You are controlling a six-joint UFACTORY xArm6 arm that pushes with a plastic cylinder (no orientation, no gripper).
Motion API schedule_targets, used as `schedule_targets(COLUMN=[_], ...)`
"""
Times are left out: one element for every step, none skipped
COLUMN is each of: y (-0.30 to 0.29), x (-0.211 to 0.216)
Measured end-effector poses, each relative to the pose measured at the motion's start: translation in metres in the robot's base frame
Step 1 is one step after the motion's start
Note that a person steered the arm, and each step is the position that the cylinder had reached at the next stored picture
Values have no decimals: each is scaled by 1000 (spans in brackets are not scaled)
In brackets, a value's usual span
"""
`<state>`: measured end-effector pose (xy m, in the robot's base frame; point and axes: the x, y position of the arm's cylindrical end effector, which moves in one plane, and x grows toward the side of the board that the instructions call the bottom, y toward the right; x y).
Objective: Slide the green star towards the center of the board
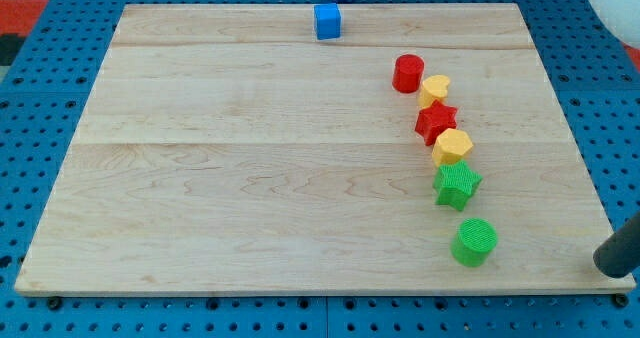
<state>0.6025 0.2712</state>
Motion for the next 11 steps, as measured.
schedule_targets(y=[-3,-3,-36,-55,-96,-144,-194,-243,-262,-312,-316], x=[0,0,-8,-54,-84,-112,-115,-114,-92,-88,-130])
